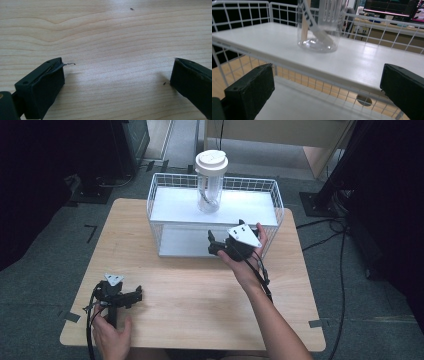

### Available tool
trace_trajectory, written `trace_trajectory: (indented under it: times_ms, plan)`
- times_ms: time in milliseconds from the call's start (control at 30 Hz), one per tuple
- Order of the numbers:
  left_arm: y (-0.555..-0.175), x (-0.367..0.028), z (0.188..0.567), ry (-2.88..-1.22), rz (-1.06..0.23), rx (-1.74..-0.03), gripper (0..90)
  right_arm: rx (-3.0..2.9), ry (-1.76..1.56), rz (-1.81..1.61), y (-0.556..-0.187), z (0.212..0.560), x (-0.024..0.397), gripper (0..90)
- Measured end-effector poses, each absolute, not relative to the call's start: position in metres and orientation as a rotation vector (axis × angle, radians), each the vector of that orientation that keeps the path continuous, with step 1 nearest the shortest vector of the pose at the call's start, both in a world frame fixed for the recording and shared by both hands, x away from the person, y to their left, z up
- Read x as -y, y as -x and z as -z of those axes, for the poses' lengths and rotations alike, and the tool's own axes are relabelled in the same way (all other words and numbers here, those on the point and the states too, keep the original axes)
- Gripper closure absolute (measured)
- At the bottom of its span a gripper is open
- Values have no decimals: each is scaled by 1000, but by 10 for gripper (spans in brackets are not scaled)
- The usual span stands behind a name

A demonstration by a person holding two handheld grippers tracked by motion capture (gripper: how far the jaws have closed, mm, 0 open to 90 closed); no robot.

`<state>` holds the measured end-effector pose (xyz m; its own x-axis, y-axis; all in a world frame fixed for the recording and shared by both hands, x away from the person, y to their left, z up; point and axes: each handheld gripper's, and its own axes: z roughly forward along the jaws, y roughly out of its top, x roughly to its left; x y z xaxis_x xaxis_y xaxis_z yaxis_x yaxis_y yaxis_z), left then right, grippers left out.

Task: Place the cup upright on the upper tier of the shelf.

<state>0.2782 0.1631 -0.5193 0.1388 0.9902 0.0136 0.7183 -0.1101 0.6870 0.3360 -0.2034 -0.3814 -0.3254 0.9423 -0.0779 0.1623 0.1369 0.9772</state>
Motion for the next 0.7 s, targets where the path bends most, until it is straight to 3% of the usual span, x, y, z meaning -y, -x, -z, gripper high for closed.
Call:
trace_trajectory:
  times_ms: [700]
  plan:
    - [-278,-163,519,-1891,-663,-1635,0,-1704,-1161,-1178,-297,449,237,0]
